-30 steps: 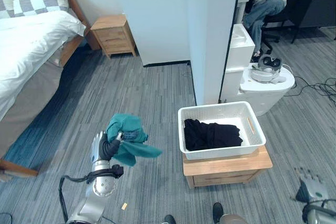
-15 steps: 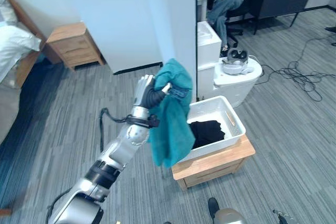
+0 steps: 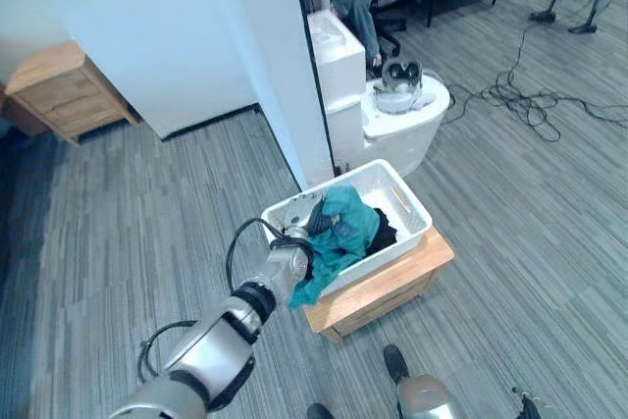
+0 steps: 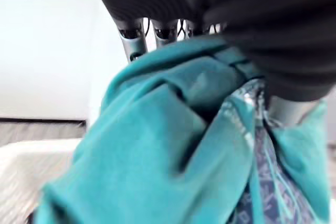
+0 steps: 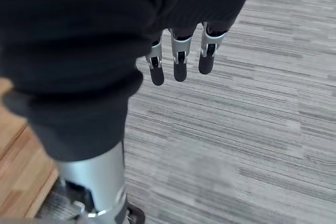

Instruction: Tidy up the quilt and then pick up the clothes from the bed and put them into the laundry hamper.

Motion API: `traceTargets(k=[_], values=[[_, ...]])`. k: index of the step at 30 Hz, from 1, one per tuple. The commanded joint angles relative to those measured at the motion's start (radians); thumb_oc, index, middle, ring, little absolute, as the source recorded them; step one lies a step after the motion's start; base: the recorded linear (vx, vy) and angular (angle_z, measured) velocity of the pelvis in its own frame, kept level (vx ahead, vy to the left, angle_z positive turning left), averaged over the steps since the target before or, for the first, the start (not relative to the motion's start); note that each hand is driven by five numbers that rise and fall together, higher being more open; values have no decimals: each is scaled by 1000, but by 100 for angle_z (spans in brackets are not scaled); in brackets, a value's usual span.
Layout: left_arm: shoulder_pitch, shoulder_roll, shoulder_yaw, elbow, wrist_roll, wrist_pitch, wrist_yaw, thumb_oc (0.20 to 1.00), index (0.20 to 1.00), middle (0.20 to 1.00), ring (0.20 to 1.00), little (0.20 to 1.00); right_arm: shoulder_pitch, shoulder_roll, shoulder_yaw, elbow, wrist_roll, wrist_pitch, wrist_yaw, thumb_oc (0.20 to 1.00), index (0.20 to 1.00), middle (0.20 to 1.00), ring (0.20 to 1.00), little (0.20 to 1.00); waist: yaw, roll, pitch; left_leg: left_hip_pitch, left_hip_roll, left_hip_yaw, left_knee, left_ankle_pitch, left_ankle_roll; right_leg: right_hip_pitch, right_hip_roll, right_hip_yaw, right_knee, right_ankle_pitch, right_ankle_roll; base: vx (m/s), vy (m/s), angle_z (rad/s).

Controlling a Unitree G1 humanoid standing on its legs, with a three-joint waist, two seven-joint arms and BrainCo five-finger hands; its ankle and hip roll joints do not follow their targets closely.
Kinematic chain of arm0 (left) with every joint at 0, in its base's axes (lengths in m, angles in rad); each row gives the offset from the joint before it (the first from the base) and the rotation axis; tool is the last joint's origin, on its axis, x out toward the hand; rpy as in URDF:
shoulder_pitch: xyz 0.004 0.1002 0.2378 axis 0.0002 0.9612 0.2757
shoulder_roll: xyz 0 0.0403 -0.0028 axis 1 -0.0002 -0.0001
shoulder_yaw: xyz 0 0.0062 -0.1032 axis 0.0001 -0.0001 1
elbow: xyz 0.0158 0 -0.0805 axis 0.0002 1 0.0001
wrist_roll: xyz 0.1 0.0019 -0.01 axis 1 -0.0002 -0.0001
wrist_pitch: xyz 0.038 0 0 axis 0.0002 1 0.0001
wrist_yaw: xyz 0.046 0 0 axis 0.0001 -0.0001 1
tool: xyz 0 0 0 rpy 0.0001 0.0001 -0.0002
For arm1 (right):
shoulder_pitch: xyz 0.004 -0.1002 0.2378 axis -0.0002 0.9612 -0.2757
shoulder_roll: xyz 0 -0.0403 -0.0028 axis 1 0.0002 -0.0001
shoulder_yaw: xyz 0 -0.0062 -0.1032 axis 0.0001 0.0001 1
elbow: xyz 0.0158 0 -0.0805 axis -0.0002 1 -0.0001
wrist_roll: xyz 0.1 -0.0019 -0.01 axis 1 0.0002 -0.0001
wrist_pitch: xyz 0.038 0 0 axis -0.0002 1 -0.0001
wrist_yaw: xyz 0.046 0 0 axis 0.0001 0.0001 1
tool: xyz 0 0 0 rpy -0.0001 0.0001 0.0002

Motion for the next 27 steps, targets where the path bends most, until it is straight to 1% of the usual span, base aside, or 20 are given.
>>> traceTargets(k=[1, 3, 4, 5, 6, 7, 10, 11, 12, 13, 15, 17, 18, 19, 21, 22, 23, 25, 26, 27], values=[[-67, 47, 89, 73, -42, 4, -6, 1000, 1000, 1000, 1000, 1000, -13, 20, 28, 64, 65, 9, -6, 1000, 1000, 1000, 1000, 1000, 28, -73, 3, 7, 72, -63, -1, -22, -67, 13, -33, 12, 34, -159, 80, -4, -35, -2], [-42, 49, 119, 81, -106, -11, -28, 1000, 1000, 1000, 1000, 1000, -16, 24, 37, 81, 64, 13, 4, 1000, 1000, 1000, 1000, 1000, 40, -73, 1, 4, 76, -65, -1, -22, -69, 16, -34, 4, 29, -158, 79, 9, -17, 0], [-41, 50, 120, 80, -106, -11, -29, 1000, 1000, 1000, 1000, 1000, -16, 23, 37, 82, 64, 13, 4, 1000, 1000, 1000, 1000, 1000, 39, -72, 1, 4, 76, -65, -1, -22, -69, 16, -34, 4, 28, -158, 79, 0, 0, 0], [4, 48, 169, 47, -222, -30, -34, 1000, 1000, 1000, 1000, 1000, -16, 16, 40, 58, 69, 14, 16, 1000, 1000, 1000, 1000, 1000, 51, -72, 3, 6, 77, -74, -1, -18, -70, 25, -35, -7, 28, -159, 76, 25, -13, 7], [33, 49, 192, 19, -269, -43, -25, 1000, 1000, 1000, 1000, 1000, -13, 11, 33, 36, 74, 11, 15, 1000, 1000, 1000, 1000, 1000, 58, -71, 6, 11, 77, -78, -1, -20, -70, 35, -38, -12, 27, -161, 74, 47, 2, 14], [98, 43, 231, -54, -351, -69, -9, 1000, 1000, 1000, 1000, 1000, -8, 4, 21, -23, 87, 5, 14, 1000, 1000, 1000, 1000, 1000, 71, -69, 7, 31, 76, -85, -1, -27, -69, 58, -42, -24, 28, -169, 70, 36, 20, 13], [180, 43, 275, -139, -429, -94, 4, 1000, 1000, 1000, 1000, 1000, -11, 4, 11, -70, 99, 4, 14, 1000, 1000, 1000, 1000, 1000, 87, -70, 1, 45, 73, -100, -1, -32, -67, 76, -43, -31, 31, -174, 66, 17, 2, 11], [221, 42, 301, -178, -477, -105, 3, 1000, 1000, 1000, 1000, 1000, -17, 6, 7, -87, 112, 4, 17, 1000, 1000, 1000, 1000, 1000, 95, -70, -4, 55, 71, -106, -1, -35, -66, 87, -45, -34, 33, -178, 64, 40, 15, 34], [293, 36, 343, -235, -561, -116, -11, 1000, 1000, 1000, 1000, 1000, -36, 12, 6, -108, 129, 5, 33, 1000, 1000, 1000, 1000, 1000, 113, -71, -16, 69, 67, -115, -1, -40, -63, 103, -47, -38, 38, -184, 60, 20, 11, 32], [294, 37, 344, -235, -561, -116, -11, 1000, 1000, 1000, 1000, 1000, -36, 12, 7, -109, 129, 5, 33, 1000, 1000, 1000, 1000, 1000, 113, -71, -17, 66, 68, -115, -1, -38, -63, 99, -45, -37, 37, -182, 59, 25, 6, 26], [347, 49, 372, -283, -602, -127, -30, 1000, 1000, 1000, 1000, 1000, -63, 15, 18, -107, 118, 5, 49, 1000, 1000, 1000, 1000, 1000, 133, -72, -29, 79, 66, -126, -1, -43, -61, 114, -47, -42, 44, -189, 54, 20, 5, 14], [365, 63, 380, -276, -608, -125, -46, 1000, 1000, 1000, 1000, 1000, -87, 21, 27, -85, 112, 9, 60, 1000, 1000, 1000, 1000, 1000, 146, -72, -39, 92, 63, -133, -1, -46, -59, 131, -49, -48, 47, -194, 52, 28, 13, 13], [384, 69, 390, -259, -623, -126, -48, 1000, 1000, 1000, 1000, 1000, -112, 32, 35, -52, 113, 16, 63, 1000, 1000, 1000, 1000, 1000, 161, -74, -51, 97, 61, -143, -1, -48, -58, 140, -51, -55, 52, -198, 49, 15, 10, 11], [384, 70, 390, -259, -623, -126, -48, 1000, 1000, 1000, 1000, 1000, -113, 33, 36, -51, 113, 15, 63, 1000, 1000, 1000, 1000, 1000, 160, -75, -51, 97, 61, -144, -1, -48, -58, 140, -51, -56, 52, -199, 49, 19, 12, 25], [420, 66, 411, -239, -653, -126, -61, 1000, 1000, 1000, 1000, 1000, -130, 41, 36, -13, 116, 23, 67, 1000, 1000, 1000, 1000, 1000, 173, -76, -58, 105, 58, -151, -1, -51, -56, 148, -53, -58, 55, -202, 50, 20, 11, 21], [442, 63, 426, -211, -662, -123, -64, 1000, 1000, 1000, 1000, 1000, -140, 50, 32, 18, 120, 27, 67, 1000, 1000, 1000, 1000, 1000, 180, -78, -63, 109, 57, -154, -1, -52, -55, 154, -54, -59, 55, -203, 49, 32, 16, 6], [493, 48, 453, -114, -664, -106, -75, 1000, 1000, 1000, 1000, 1000, -165, 65, 25, 79, 119, 40, 61, 1000, 1000, 1000, 1000, 1000, 193, -78, -67, 120, 55, -161, -1, -57, -52, 166, -56, -60, 57, -210, 48, 33, 16, 10], [507, 43, 453, -83, -654, -101, -80, 1000, 1000, 1000, 1000, 1000, -177, 72, 25, 101, 119, 44, 60, 1000, 1000, 1000, 1000, 1000, 198, -77, -71, 118, 56, -162, -1, -56, -52, 164, -55, -58, 57, -209, 46, 16, 16, 9], [540, 48, 426, 29, -529, -75, -94, 1000, 1000, 1000, 1000, 1000, -202, 90, 23, 151, 121, 54, 61, 1000, 1000, 1000, 1000, 1000, 208, -75, -72, 126, 54, -170, -1, -60, -50, 174, -57, -61, 56, -214, 45, 0, 0, 0], [539, 48, 426, 30, -529, -75, -94, 1000, 1000, 1000, 1000, 1000, -202, 90, 23, 151, 121, 54, 61, 1000, 1000, 1000, 1000, 1000, 208, -75, -74, 123, 54, -169, -1, -58, -51, 170, -56, -60, 56, -212, 45, 26, 33, 4]])
